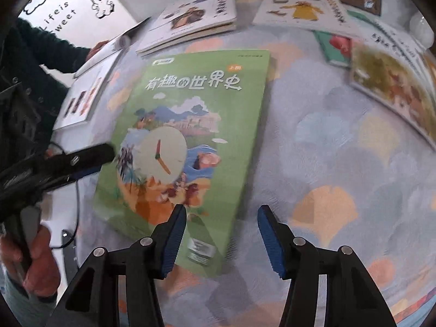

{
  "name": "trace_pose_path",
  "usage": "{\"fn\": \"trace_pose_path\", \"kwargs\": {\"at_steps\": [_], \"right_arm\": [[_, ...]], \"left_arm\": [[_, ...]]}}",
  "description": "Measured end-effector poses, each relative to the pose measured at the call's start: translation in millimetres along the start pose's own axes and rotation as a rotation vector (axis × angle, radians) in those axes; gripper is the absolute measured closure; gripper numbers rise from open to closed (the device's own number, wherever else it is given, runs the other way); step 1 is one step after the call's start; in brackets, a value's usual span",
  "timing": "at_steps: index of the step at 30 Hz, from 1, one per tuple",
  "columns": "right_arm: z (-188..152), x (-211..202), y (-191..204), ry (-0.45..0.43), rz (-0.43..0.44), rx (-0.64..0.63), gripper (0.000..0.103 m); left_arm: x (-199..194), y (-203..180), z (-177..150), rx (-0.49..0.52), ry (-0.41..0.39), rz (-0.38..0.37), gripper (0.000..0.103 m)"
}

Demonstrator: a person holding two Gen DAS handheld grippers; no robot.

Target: Organize books

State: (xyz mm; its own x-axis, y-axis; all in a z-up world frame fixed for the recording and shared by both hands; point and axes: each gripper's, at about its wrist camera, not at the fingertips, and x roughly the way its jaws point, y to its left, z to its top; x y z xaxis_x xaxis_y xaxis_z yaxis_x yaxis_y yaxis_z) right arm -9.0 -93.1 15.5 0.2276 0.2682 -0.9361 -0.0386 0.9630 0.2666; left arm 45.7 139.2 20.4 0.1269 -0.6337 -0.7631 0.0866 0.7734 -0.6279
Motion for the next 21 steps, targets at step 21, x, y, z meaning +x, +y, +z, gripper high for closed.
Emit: {"fn": "trace_pose_path", "kwargs": {"at_steps": [21], "right_arm": [[-25.1, -13.7, -48.5, -0.055, 0.118, 0.150, 0.067]], "left_arm": [[-17.1, 5.4, -17.0, -0.076, -0.055, -0.259, 0.068]]}}
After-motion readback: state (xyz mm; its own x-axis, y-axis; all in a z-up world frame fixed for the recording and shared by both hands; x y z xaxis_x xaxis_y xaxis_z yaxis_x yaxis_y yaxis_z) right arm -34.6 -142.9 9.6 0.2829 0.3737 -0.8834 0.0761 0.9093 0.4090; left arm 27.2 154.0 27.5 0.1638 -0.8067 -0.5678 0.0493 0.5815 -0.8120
